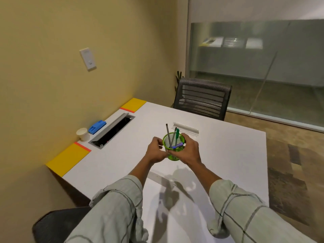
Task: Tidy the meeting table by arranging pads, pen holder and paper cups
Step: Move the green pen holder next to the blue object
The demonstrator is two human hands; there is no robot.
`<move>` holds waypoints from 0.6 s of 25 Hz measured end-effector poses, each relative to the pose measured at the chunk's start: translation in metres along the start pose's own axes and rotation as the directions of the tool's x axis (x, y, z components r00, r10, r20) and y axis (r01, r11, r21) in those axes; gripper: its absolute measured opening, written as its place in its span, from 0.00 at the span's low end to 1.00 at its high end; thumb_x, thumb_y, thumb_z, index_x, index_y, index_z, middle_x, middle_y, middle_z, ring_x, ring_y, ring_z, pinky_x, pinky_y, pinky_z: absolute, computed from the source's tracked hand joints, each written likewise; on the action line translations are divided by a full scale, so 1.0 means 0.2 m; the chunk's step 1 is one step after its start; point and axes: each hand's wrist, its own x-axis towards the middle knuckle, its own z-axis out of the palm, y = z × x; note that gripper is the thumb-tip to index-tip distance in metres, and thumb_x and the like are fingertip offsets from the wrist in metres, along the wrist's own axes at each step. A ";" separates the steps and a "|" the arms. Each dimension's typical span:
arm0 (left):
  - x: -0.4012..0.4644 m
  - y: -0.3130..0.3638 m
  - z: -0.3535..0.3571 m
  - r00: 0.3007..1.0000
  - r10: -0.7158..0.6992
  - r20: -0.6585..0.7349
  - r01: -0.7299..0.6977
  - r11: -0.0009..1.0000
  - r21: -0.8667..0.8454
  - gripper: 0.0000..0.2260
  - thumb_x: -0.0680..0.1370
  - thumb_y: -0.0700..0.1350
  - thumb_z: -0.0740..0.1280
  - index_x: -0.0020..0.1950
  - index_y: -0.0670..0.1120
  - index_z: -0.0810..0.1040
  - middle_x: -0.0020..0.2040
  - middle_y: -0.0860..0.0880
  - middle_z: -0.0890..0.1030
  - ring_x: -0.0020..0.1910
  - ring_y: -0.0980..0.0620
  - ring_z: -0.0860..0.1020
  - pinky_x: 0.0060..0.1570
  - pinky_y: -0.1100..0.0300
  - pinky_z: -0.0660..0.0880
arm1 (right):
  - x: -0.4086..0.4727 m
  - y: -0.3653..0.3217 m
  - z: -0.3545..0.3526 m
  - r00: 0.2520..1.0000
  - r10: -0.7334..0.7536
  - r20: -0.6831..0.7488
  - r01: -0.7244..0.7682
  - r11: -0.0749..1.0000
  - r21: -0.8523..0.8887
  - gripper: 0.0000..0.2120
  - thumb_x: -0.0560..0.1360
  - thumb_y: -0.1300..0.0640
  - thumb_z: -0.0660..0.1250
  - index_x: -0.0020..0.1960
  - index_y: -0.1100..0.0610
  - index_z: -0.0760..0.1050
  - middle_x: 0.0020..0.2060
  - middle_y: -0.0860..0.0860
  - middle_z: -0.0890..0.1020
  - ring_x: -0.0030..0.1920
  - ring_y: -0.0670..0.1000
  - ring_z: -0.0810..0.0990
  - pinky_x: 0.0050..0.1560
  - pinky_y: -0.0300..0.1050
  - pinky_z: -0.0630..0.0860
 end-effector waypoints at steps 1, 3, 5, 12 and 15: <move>0.00 -0.03 -0.07 1.000 0.012 0.005 -0.012 1.000 -0.002 0.24 0.67 0.33 0.74 0.59 0.40 0.69 0.58 0.42 0.75 0.55 0.46 0.75 0.49 0.49 0.78 | -0.01 -0.06 0.06 1.000 -0.009 -0.009 0.009 1.000 -0.002 0.30 0.55 0.41 0.81 0.53 0.50 0.77 0.42 0.43 0.83 0.42 0.43 0.81 0.43 0.40 0.81; 0.00 -0.12 -0.24 0.999 0.027 0.027 -0.027 1.000 -0.007 0.25 0.67 0.33 0.74 0.60 0.39 0.67 0.60 0.42 0.74 0.58 0.45 0.75 0.49 0.49 0.78 | -0.03 -0.18 0.20 1.000 -0.022 -0.022 0.022 1.000 -0.007 0.31 0.54 0.41 0.81 0.53 0.50 0.77 0.42 0.43 0.83 0.41 0.43 0.81 0.43 0.38 0.80; 0.01 -0.21 -0.42 0.998 0.032 0.054 -0.032 0.999 -0.010 0.26 0.67 0.32 0.74 0.60 0.40 0.66 0.60 0.41 0.73 0.60 0.44 0.75 0.48 0.48 0.79 | -0.06 -0.30 0.35 0.999 -0.014 -0.036 0.014 1.000 -0.017 0.32 0.54 0.40 0.80 0.54 0.50 0.77 0.42 0.43 0.82 0.41 0.43 0.80 0.43 0.34 0.79; -0.09 -0.41 -0.95 0.994 0.087 0.072 -0.089 0.996 0.027 0.30 0.63 0.31 0.77 0.58 0.39 0.65 0.58 0.40 0.76 0.57 0.44 0.78 0.49 0.47 0.81 | -0.19 -0.73 0.72 0.999 -0.015 -0.052 0.015 1.000 -0.009 0.33 0.55 0.43 0.82 0.56 0.52 0.76 0.42 0.42 0.80 0.40 0.35 0.78 0.40 0.19 0.69; -0.18 -0.46 -1.13 0.990 0.137 0.019 -0.137 0.990 0.032 0.30 0.61 0.33 0.80 0.54 0.41 0.65 0.56 0.40 0.78 0.56 0.43 0.79 0.49 0.46 0.81 | -0.26 -0.88 0.81 0.998 -0.046 -0.041 0.046 0.999 -0.010 0.34 0.56 0.44 0.82 0.57 0.53 0.76 0.45 0.43 0.81 0.43 0.41 0.80 0.46 0.27 0.76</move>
